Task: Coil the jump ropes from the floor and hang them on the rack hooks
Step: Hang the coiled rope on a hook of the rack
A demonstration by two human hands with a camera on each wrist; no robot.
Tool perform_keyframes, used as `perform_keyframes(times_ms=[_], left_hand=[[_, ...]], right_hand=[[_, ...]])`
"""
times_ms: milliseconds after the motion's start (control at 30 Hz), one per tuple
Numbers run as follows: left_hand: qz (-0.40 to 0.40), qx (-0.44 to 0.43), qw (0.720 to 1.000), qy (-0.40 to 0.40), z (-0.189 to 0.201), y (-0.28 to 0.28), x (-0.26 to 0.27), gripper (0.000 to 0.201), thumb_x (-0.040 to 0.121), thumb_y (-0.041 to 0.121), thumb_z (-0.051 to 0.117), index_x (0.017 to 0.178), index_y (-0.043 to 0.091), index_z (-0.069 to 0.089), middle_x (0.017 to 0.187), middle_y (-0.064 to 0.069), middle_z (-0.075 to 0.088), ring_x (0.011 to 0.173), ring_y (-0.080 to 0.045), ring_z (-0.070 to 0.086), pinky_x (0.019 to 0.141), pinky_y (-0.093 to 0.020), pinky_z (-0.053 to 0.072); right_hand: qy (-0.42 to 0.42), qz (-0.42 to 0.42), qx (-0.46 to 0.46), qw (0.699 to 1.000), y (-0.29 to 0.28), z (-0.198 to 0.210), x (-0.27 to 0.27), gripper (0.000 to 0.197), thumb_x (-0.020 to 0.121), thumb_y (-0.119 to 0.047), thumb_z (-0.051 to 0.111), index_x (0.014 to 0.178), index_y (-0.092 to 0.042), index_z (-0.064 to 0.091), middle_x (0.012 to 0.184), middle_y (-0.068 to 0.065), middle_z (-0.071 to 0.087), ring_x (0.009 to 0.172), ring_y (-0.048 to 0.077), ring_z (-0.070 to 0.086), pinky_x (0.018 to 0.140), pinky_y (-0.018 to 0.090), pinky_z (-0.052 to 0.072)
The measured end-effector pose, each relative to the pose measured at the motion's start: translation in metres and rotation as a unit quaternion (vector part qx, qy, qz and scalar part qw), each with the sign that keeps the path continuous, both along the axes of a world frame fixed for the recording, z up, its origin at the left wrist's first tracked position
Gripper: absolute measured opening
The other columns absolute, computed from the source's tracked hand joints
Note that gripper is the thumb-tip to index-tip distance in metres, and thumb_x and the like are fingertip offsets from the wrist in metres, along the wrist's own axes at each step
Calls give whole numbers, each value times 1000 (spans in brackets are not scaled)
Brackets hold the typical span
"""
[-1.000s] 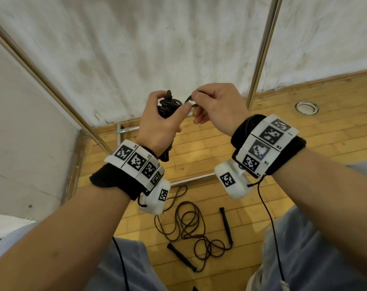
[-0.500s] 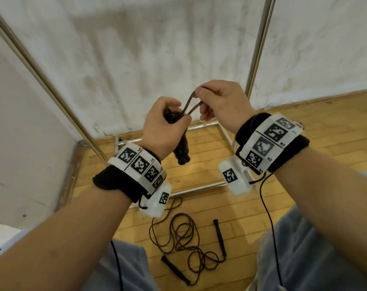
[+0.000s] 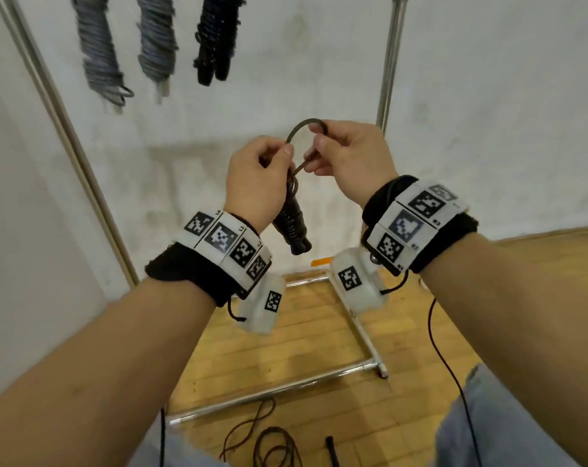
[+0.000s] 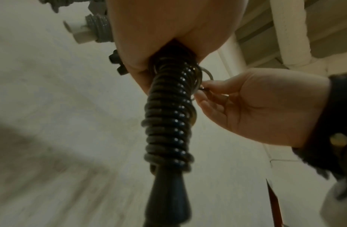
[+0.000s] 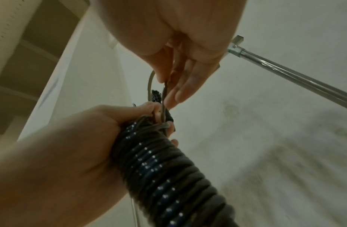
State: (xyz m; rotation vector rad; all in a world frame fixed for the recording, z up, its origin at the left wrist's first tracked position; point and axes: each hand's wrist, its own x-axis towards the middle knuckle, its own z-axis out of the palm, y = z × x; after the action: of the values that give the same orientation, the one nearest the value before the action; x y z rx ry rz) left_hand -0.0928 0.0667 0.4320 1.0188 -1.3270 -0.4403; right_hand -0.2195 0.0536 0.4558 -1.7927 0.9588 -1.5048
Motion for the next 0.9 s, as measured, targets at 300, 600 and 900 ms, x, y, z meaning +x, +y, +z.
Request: perform_keyframes(times_ms=[300, 600, 900], left_hand=[[47, -57, 997, -13, 128, -45, 0, 7, 87, 19, 61, 81, 18, 65, 83, -4, 68, 81, -25, 69, 80, -45, 56], [130, -97, 987, -19, 197, -97, 10, 12, 84, 20, 61, 86, 15, 72, 82, -1, 71, 77, -21, 69, 77, -42, 57], [270, -101, 928, -236, 241, -113, 24, 11, 82, 23, 63, 85, 17, 72, 80, 2, 69, 77, -14, 63, 68, -26, 51]], right_hand=[[-44, -25, -100, 994, -47, 116, 8, 21, 95, -5, 45, 111, -10, 58, 67, 2, 61, 52, 8, 57, 55, 17, 49], [-126, -4, -109, 986, -108, 174, 31, 19, 89, -8, 57, 77, -20, 48, 66, 4, 62, 46, 8, 60, 50, 19, 51], [-111, -34, -116, 986, -146, 201, 43, 19, 87, -8, 58, 72, -17, 52, 61, 5, 60, 40, 9, 60, 42, 23, 49]])
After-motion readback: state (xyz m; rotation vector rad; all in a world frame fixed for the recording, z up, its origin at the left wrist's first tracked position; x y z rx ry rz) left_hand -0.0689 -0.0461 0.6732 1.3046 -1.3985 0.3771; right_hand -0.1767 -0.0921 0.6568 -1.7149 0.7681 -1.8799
